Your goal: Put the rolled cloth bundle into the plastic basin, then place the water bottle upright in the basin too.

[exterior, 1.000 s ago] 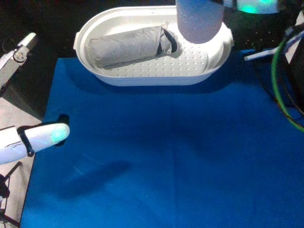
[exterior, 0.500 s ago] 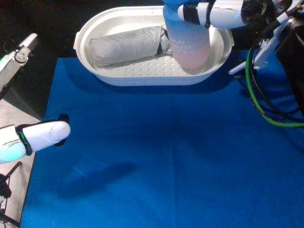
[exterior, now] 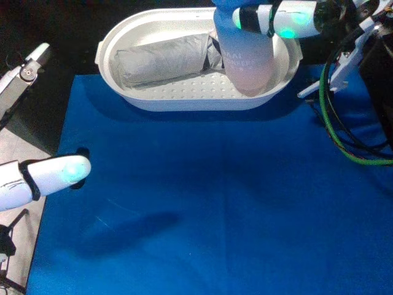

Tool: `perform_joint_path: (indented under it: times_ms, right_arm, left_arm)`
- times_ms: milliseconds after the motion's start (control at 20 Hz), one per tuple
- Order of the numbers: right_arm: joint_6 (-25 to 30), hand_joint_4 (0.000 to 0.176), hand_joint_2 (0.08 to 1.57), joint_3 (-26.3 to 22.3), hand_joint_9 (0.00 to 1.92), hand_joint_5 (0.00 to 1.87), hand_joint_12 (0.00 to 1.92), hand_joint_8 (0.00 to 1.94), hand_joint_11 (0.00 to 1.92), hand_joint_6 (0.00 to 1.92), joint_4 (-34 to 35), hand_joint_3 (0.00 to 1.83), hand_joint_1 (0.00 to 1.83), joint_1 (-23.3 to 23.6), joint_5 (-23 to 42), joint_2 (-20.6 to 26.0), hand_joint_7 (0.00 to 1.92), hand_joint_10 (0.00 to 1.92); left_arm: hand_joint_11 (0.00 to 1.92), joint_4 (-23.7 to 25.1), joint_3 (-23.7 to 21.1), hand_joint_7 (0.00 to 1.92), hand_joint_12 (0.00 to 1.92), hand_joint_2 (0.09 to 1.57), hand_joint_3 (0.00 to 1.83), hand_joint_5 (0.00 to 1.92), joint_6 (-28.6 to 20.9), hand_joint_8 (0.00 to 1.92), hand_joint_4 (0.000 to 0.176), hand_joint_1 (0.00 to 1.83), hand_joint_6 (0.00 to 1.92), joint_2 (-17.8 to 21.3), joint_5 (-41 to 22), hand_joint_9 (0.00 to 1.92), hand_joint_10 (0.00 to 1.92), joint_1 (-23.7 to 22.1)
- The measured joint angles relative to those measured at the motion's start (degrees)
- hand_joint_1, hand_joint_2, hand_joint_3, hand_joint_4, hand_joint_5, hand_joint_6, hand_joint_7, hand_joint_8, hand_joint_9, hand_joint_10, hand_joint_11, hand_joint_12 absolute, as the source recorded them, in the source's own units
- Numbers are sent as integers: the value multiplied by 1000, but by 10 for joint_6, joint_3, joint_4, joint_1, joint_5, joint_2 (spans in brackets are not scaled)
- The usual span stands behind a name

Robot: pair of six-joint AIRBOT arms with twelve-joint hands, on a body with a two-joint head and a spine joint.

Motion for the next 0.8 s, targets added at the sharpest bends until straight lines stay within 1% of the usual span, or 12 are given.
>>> perform_joint_path:
  times_ms: [50,100,150,200,250,300,450,500,550,650,750,800]
  right_arm:
    - [0,0,1159,-1,877,775,1373,111,637,23,0,2,791,-1,0,0,1011,712]
    - [-1,0,1148,-2,834,697,1422,68,587,0,0,0,766,-2,-1,0,1017,759]
    - [0,0,1132,-2,771,628,1452,38,523,0,0,0,743,-4,-1,0,979,780]
    - [-1,0,1120,-4,762,596,1407,14,494,0,1,0,726,-4,-2,0,953,689]
    - [-1,22,1109,-7,731,549,1393,0,437,0,1,0,716,-4,-2,1,913,627]
    - [-1,33,1104,-8,747,524,1374,0,429,0,-2,0,714,-4,0,3,895,546]
    - [2,17,1099,-11,757,471,1346,5,432,0,1,0,762,-8,5,7,905,516]
    - [4,21,1096,-12,748,465,1320,1,426,0,3,0,761,-8,8,9,894,499]
    - [5,18,1096,-13,749,459,1314,0,432,0,4,0,764,-8,13,10,891,493]
    - [5,22,1099,-13,754,445,1294,1,434,0,6,2,772,-8,21,13,892,472]
    - [6,24,1104,-20,741,417,1351,0,418,0,5,1,764,-8,21,17,876,488]
    - [6,20,1107,-26,724,400,1352,0,412,0,5,2,747,-8,21,21,854,485]
  left_arm:
    - [0,0,0,0,0,788,0,0,0,0,176,589,0,0,-1,0,0,0]
    - [0,1,0,0,0,784,0,0,0,0,176,584,0,0,-2,0,0,0]
    - [0,1,0,0,0,788,0,0,0,0,176,584,0,0,-2,0,0,0]
    - [0,1,0,0,0,778,0,0,0,0,176,592,0,0,-3,0,0,0]
    - [0,0,-1,0,0,766,0,0,0,0,176,597,0,0,-3,0,0,0]
    - [0,1,-1,0,0,763,0,0,0,0,176,591,0,0,-3,0,0,0]
    - [0,-1,-1,0,0,761,0,0,0,0,176,584,0,0,-3,0,0,0]
    - [0,-2,-1,0,0,754,0,0,0,0,176,586,0,0,-3,0,0,0]
    - [0,-1,-1,0,0,761,0,0,0,0,176,587,0,0,-3,0,0,0]
    - [0,-2,-1,0,0,749,0,0,0,0,176,594,0,0,-3,0,0,0]
    - [0,-2,-1,0,0,768,3,0,0,0,176,594,0,0,-3,0,0,0]
    - [0,-2,-3,0,0,766,2,0,-1,0,176,595,0,0,-4,0,0,0]
